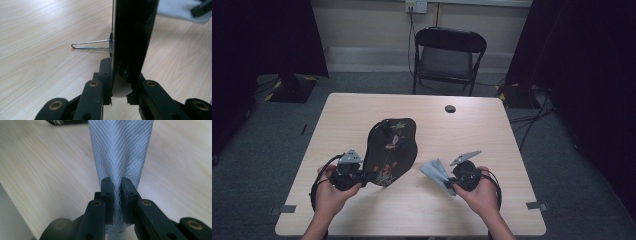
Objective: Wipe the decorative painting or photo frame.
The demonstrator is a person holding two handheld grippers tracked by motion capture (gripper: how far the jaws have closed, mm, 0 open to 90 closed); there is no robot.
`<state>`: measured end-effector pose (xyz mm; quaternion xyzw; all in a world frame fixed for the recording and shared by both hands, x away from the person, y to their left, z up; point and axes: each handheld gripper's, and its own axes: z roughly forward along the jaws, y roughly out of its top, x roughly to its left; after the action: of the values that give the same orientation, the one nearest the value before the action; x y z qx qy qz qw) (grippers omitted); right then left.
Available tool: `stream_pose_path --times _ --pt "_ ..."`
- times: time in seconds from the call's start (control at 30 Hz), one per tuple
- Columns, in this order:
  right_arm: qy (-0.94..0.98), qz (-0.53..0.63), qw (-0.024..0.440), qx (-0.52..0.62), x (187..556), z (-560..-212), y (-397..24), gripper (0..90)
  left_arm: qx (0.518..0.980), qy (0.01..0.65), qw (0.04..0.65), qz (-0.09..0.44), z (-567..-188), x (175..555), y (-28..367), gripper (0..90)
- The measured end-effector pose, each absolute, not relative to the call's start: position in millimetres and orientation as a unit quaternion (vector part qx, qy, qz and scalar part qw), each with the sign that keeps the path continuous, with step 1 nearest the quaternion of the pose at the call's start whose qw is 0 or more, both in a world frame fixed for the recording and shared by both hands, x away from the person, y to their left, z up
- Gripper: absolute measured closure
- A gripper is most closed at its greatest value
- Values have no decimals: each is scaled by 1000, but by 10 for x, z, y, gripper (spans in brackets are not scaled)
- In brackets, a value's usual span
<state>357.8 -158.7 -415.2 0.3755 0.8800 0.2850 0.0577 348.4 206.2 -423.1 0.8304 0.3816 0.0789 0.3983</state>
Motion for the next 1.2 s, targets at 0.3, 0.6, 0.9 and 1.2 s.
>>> stream_pose_path --times 0.3,0.6,0.9,1.2 --pt "872 328 83 354 3701 -3726 -1422 826 830 383 399 76 -4232 3488 2064 784" --pt "856 369 109 345 3795 -3397 -1301 826 832 380 397 72 -4227 3498 2064 785" --pt "858 368 136 331 3996 -3165 -1072 825 839 369 395 66 -4221 3505 2067 787" --pt "871 344 119 328 3998 -3456 -977 825 839 368 395 65 -4221 3506 2064 787"
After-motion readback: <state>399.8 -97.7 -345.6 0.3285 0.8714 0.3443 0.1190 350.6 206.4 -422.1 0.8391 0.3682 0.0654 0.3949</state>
